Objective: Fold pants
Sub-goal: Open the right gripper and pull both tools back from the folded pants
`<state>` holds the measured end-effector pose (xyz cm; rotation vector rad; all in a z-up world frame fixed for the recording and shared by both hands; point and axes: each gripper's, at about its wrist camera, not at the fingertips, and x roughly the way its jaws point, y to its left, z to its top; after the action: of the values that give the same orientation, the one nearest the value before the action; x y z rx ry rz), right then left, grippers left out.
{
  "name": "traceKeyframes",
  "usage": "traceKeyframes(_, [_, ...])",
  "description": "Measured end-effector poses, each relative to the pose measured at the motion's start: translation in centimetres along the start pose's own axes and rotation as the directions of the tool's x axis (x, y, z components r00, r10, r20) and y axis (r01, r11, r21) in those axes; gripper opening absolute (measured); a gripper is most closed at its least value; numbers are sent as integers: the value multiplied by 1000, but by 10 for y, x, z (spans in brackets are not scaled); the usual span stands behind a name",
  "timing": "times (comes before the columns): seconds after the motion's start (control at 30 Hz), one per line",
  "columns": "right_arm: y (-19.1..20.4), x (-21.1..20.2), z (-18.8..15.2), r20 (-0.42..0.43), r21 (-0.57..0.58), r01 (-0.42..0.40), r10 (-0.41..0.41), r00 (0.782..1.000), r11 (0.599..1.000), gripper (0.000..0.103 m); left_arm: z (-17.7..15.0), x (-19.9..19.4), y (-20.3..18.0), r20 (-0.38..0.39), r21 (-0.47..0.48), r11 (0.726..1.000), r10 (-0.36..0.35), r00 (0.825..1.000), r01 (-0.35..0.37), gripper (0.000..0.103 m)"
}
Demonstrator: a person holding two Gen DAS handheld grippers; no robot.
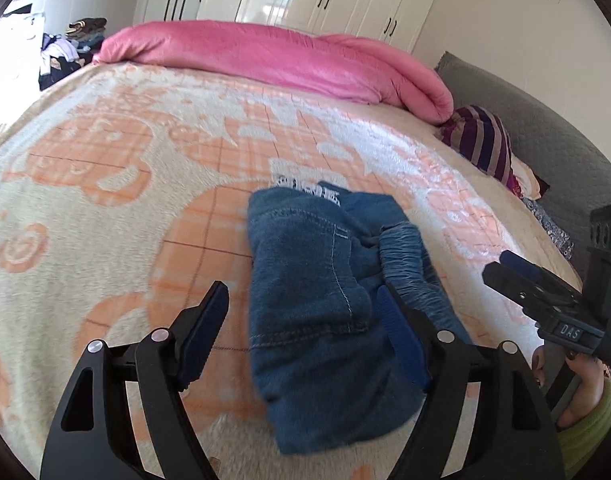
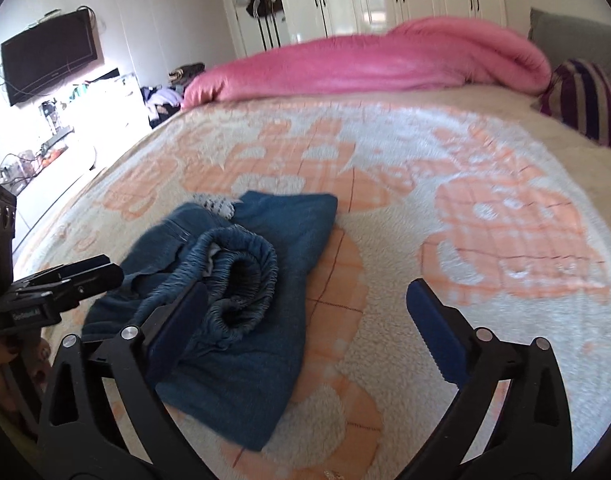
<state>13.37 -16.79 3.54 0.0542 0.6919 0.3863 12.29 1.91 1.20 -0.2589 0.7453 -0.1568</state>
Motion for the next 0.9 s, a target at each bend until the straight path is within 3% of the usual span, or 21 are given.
traceKeyframes(0.03, [1,-4,0,9,-4,5,-5,1000,1000,94,0,-7,-1,10,0,1000,4,1000,-4,94])
traceKeyframes(0.07, [3,-11,0,23,-11,11,-11,1000,1000,94,0,-14,-1,25,-2,1000,11,1000,-10,99])
traceKeyframes(0.23, [10,-35,1,72,-22,11,-10,997,1000,94,-1,-41,-6,67,15,1000,-6,998,5,99])
traceKeyframes(0.6, [33,-86,-10,133,-73,25,-15,991,997,94,-17,-88,-23,122,72,996,35,992,-44,99])
traceKeyframes(0.9, [41,-110,-33,131,-91,32,-20,991,995,94,-36,-109,-33,136,87,995,45,990,-58,99])
